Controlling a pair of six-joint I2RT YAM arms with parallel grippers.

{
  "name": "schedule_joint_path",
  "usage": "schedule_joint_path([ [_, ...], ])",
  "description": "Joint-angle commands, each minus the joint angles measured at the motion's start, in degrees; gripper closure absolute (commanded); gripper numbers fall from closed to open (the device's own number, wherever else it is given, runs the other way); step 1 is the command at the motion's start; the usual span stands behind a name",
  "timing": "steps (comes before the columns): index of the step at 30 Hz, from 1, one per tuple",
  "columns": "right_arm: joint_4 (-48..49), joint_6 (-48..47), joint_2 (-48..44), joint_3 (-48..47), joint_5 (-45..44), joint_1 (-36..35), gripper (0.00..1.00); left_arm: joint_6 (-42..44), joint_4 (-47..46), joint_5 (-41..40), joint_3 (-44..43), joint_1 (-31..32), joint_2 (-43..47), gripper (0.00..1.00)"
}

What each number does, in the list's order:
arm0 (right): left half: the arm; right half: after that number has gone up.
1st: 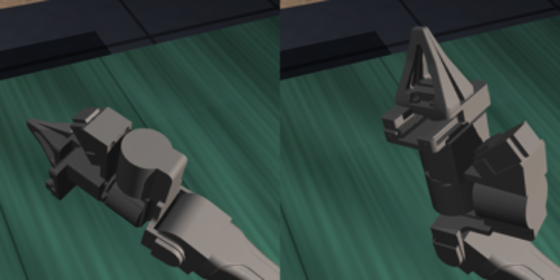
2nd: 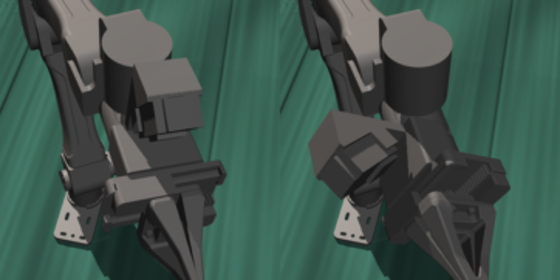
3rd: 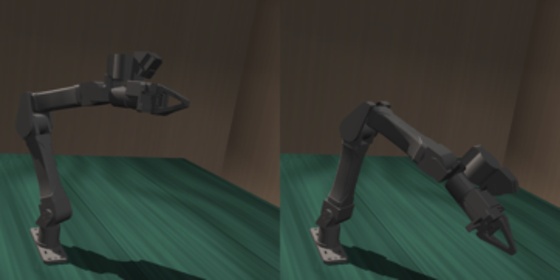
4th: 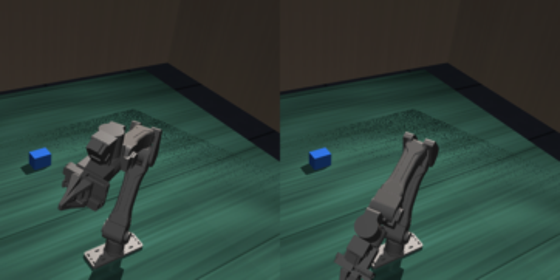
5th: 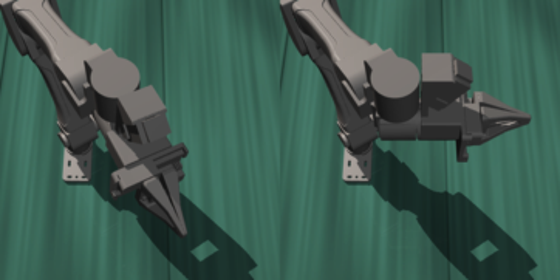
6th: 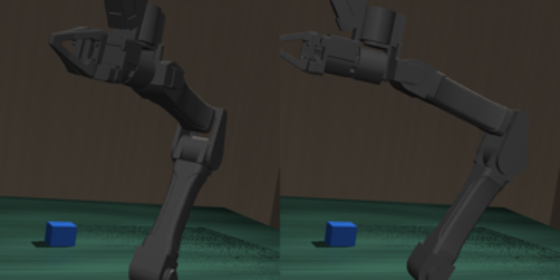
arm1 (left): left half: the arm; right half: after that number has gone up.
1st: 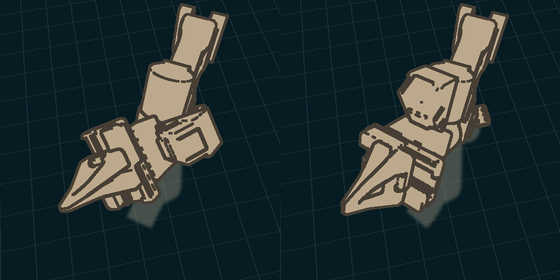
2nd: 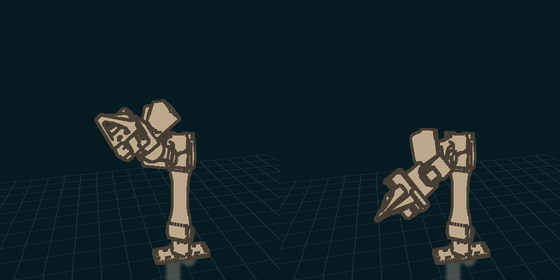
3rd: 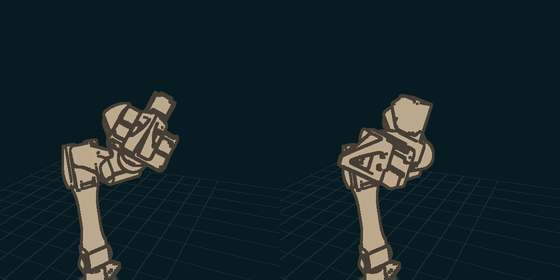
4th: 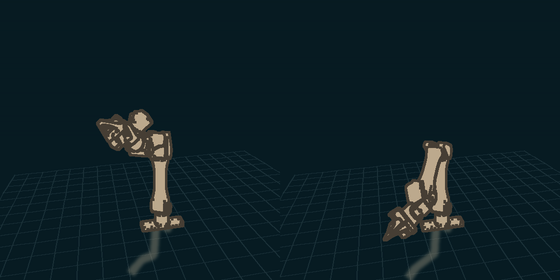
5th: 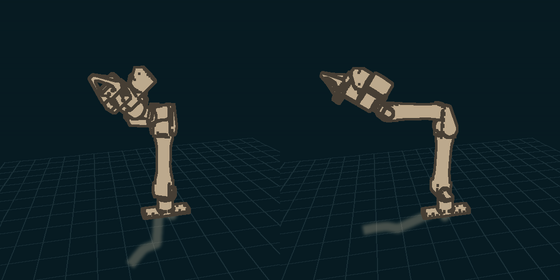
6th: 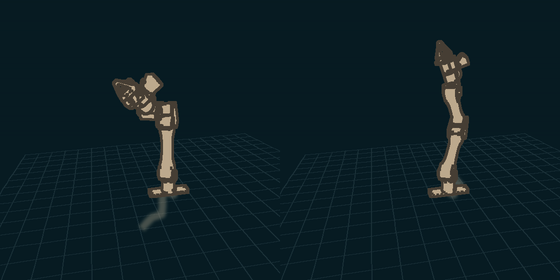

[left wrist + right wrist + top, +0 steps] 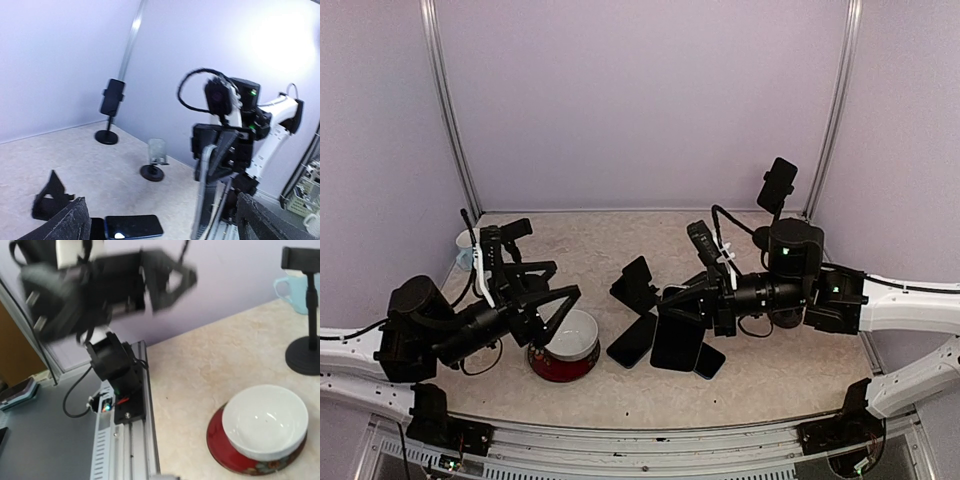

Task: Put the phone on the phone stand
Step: Pass from the left arm to the right, then pick up the phone stand from the center of the board.

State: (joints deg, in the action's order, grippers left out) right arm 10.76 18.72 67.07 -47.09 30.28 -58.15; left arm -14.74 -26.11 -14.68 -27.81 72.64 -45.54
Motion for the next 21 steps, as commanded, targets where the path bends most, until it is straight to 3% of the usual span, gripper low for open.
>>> schedule_joint_path([
  [1,2.68,0.62,-1.32,0.52,-1.16,0.62,1.0,-0.72,12.5,-8.94,-1.68,-6.37,7.95,0.01],
  [8,3.54,1.11,-0.11,1.06,-1.07,0.83,1.0,-4.01,22.83,-16.1,-1.89,-16.17,18.3,0.01],
  [14,4.28,1.59,1.64,0.84,-0.49,1.01,1.0,-7.76,28.65,-19.0,-2.14,-24.83,21.73,0.01],
  [18,4.66,1.96,2.72,0.67,-0.92,1.08,1.0,-10.97,31.72,-12.62,-3.0,-34.85,18.39,0.01],
  [21,4.48,2.23,3.3,0.49,-0.5,1.14,1.0,-13.75,31.97,-1.28,-2.98,-44.94,13.88,0.02],
])
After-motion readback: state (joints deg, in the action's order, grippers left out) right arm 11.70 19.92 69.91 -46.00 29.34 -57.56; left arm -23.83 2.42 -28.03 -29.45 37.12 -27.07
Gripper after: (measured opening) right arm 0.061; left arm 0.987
